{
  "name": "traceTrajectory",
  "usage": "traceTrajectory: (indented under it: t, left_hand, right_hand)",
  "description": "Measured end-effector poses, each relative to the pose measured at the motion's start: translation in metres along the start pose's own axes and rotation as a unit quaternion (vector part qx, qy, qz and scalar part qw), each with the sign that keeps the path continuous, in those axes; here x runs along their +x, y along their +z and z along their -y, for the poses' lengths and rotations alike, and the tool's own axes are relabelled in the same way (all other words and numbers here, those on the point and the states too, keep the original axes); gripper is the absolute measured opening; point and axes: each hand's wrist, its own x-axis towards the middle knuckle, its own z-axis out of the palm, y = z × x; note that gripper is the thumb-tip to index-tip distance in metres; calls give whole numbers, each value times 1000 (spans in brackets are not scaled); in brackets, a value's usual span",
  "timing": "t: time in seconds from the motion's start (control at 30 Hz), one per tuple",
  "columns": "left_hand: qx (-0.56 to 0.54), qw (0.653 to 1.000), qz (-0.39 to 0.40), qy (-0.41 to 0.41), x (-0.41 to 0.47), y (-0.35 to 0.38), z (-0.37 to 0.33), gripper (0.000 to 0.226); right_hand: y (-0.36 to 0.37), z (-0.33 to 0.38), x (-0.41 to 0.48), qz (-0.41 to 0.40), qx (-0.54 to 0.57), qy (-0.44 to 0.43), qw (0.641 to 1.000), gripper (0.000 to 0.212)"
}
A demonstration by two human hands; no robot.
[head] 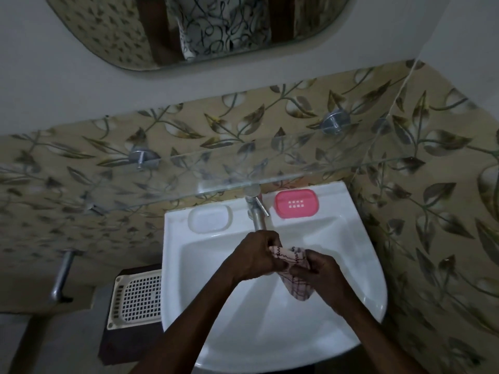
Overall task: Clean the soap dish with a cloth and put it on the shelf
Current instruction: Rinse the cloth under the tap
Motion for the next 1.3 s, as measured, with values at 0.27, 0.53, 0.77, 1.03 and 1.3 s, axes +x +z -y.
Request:
traceTrajectory:
  t: [0.27,0.53,0.77,1.03,1.3]
  left_hand:
    - [-209,977,50,6,-36,-31,34,37]
    - [-336,941,-48,-1,-59,-8,68,37]
    - [-264,942,-202,42,-70,3,70,26]
    - [-10,930,-345,122,-68,29,80,26]
    - [-305,922,-230,60,-99,25,93,45]
  right_hand:
    - [19,22,-2,64,19,-62,996,19]
    - [44,23,13,56,125,6,991,30]
    - [63,27,9,-17,-93,-91,991,28]
    - [112,42,-17,-67,164,77,981,27]
    - [103,44,-20,23,129,102,986,25]
